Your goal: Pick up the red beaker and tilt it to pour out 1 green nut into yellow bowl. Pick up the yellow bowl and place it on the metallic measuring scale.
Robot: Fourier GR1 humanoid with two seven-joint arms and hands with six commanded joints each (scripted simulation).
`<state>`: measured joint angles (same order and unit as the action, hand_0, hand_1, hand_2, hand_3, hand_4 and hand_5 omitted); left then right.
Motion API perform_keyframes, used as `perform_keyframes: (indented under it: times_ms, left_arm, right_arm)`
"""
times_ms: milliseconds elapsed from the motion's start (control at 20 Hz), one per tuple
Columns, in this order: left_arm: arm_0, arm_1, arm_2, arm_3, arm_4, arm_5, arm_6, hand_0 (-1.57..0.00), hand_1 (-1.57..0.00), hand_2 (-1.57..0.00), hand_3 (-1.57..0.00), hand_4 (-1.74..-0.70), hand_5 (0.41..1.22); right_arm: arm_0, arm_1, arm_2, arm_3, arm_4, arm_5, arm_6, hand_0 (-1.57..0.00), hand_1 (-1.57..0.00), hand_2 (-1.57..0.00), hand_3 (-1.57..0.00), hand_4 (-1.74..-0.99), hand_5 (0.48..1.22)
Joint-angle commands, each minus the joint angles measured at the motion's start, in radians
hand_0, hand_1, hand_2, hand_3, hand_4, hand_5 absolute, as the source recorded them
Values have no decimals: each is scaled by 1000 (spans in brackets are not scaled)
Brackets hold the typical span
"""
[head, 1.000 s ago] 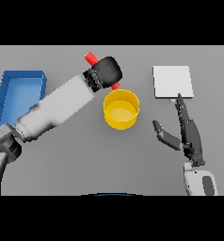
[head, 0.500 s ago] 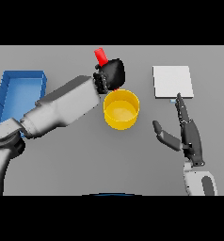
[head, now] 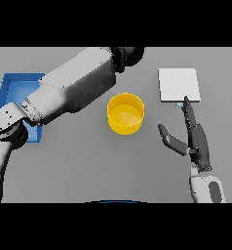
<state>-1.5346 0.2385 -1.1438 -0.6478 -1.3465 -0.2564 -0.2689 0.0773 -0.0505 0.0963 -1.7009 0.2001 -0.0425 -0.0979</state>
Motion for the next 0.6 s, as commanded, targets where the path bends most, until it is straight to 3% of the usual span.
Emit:
perform_keyframes:
  times_ms: [0,150,250,450,550]
  left_arm:
    - [-21,11,24,31,12,3,3,-1571,-1571,-1571,-1571,-1727,1221]
    - [-95,71,127,102,65,34,24,-1571,-1571,-1571,-1571,-1720,1221]
    - [-143,100,225,180,130,12,69,-1571,-1571,-1571,-1571,-1725,1221]
    - [-161,193,538,348,394,-34,190,-1571,-1571,-1571,-1509,-1735,1221]
    - [-139,262,684,418,533,-24,197,-1571,-1571,-1571,-1520,-1737,1221]
  right_arm:
    - [9,-1,6,-3,12,-3,-11,1,1,1,1,-1133,557]
    - [10,6,9,-1,-1,7,-17,1,1,1,1,-1128,554]
    - [10,11,13,-4,-21,24,-22,1,1,1,1,-1105,559]
    - [-8,-8,7,20,-27,38,-40,1,1,1,1,-1105,578]
    - [-16,-8,6,23,-38,45,-47,1,1,1,1,-1116,582]
